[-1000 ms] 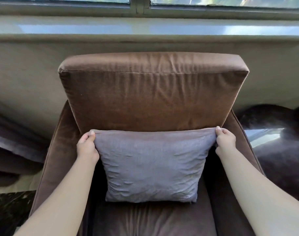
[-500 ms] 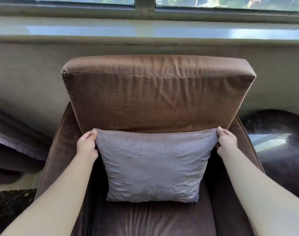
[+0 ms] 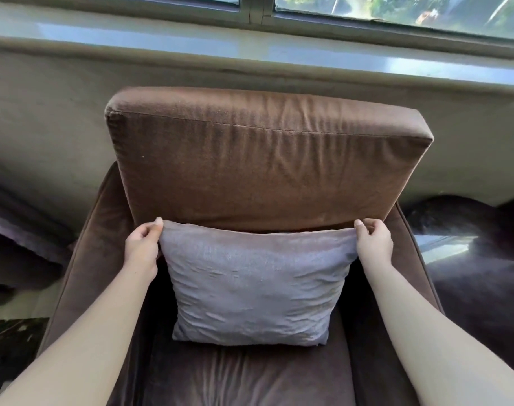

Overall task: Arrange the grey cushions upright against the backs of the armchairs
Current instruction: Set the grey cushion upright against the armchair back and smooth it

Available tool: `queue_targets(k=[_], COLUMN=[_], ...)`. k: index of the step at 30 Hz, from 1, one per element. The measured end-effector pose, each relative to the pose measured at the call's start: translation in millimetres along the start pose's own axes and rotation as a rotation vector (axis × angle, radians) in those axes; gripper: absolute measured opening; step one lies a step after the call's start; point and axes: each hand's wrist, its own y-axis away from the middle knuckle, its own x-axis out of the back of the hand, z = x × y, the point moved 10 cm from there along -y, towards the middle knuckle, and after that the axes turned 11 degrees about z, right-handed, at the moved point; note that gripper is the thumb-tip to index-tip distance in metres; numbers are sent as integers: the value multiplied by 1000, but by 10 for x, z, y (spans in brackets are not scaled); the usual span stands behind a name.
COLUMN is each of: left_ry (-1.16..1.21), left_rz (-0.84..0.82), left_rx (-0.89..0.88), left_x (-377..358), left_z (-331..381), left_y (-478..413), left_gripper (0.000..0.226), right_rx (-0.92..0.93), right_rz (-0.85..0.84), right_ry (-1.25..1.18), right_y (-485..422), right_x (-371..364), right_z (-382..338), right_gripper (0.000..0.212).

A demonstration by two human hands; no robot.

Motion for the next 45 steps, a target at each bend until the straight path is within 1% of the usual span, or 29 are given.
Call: queue_targets(k=[1, 3, 5, 6, 8, 9, 12, 15, 17, 20, 22, 25, 28, 31, 34, 39, 42, 45], left_ry=[-19, -88, -117, -118, -128, -123, -135, -145, -129, -131, -153, -168, -183, -207, -258, -352, -455, -492], left_rz=[13, 37, 58, 69, 84, 96, 123, 105, 106, 114, 113, 125, 147, 162, 195, 148, 201, 246], left_rx=[-11, 5, 70, 119, 221, 268, 373, 451, 500, 536, 541, 538, 544, 553, 502, 449, 425, 422], left_x=[59, 186, 336, 415, 598, 698, 999, 1191, 1261, 1296, 1295, 1272, 1224, 1196, 1258, 1398, 1566, 1652], left_z=[-58, -273, -581, -751, -1087, -1242, -1692, -2056, -2240, -2441, -2566, -2732, -2866, -2997, -3084, -3219, -3280, -3338], left_y=[26, 101, 211, 264, 371, 412, 501, 584, 621, 634, 608, 549, 487, 452, 394, 385, 527, 723], left_gripper=[22, 33, 38, 42, 52, 54, 53, 44, 36, 29, 26, 24, 21, 17, 13, 8, 9, 9], right_rx=[86, 311, 531, 608, 725, 776, 886, 957, 1038, 1226, 1201, 1072, 1060, 1050, 1016, 993, 981, 985], right_rz=[-2, -6, -15, -19, -87, -157, -379, -491, -530, -501, -448, -368, -348, -348, -367, -377, -367, -378], right_ry=[71, 178, 290, 331, 323, 294, 227, 198, 264, 434, 453, 399, 435, 457, 446, 375, 329, 330], right_y=[86, 315, 585, 711, 986, 1148, 1702, 2247, 2587, 2981, 3009, 2902, 2886, 2857, 2797, 2742, 2718, 2722], right_x=[16, -20, -165, -255, -500, -663, -1179, -1664, -1974, -2328, -2463, -2545, -2642, -2721, -2792, -2826, -2805, -2812], right_z=[-118, -438, -732, -878, -1184, -1335, -1730, -2081, -2228, -2263, -2234, -2215, -2184, -2152, -2145, -2171, -2194, -2186], right_gripper=[29, 34, 35, 34, 32, 30, 26, 30, 32, 27, 27, 31, 32, 31, 28, 26, 25, 23])
